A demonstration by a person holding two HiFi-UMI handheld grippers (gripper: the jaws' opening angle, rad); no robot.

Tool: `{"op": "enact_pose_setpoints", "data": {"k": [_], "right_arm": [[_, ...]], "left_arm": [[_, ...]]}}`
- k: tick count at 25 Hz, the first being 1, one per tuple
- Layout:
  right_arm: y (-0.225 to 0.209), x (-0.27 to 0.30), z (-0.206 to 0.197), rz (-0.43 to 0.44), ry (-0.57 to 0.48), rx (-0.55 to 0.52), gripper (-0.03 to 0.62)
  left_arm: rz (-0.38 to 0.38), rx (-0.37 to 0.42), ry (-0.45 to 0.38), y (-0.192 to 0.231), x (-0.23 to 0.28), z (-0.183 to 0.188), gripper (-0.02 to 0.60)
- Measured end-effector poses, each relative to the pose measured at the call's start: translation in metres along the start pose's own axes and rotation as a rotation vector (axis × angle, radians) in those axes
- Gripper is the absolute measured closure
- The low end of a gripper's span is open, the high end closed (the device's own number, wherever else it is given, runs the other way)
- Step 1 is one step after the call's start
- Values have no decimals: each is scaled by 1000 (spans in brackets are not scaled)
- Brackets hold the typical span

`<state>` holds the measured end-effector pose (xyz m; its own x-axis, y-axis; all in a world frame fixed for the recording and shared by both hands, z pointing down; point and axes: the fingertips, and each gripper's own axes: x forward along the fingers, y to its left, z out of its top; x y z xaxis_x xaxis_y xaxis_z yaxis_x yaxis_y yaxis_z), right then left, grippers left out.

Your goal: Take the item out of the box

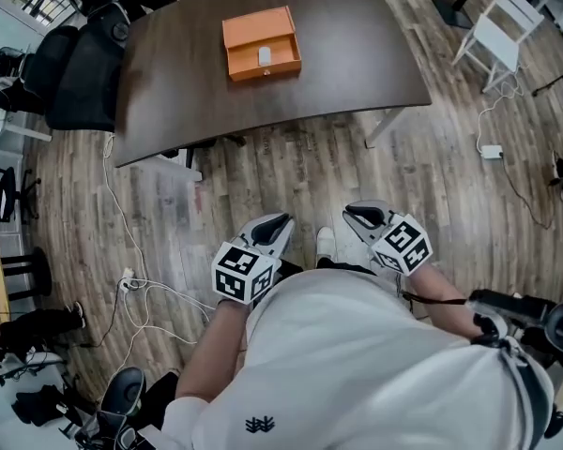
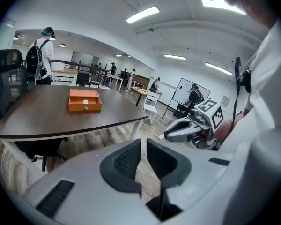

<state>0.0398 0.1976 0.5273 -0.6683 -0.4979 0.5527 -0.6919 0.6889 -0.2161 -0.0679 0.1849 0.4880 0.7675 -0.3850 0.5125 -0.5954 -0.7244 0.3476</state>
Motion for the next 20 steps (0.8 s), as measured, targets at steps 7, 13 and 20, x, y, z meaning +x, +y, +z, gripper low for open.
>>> {"op": "enact_pose_setpoints", "data": {"k": [7, 13, 20], "right_arm": [[-52, 17, 11, -40, 0, 41, 508], [-101, 36, 31, -118, 11, 84, 508], [-152, 64, 91, -211, -8, 124, 520]], "left_arm": [[16, -7, 18, 49, 41, 43, 507], [3, -4, 2, 114, 84, 89, 495], [-7, -3, 1, 216, 126, 157, 483]]}}
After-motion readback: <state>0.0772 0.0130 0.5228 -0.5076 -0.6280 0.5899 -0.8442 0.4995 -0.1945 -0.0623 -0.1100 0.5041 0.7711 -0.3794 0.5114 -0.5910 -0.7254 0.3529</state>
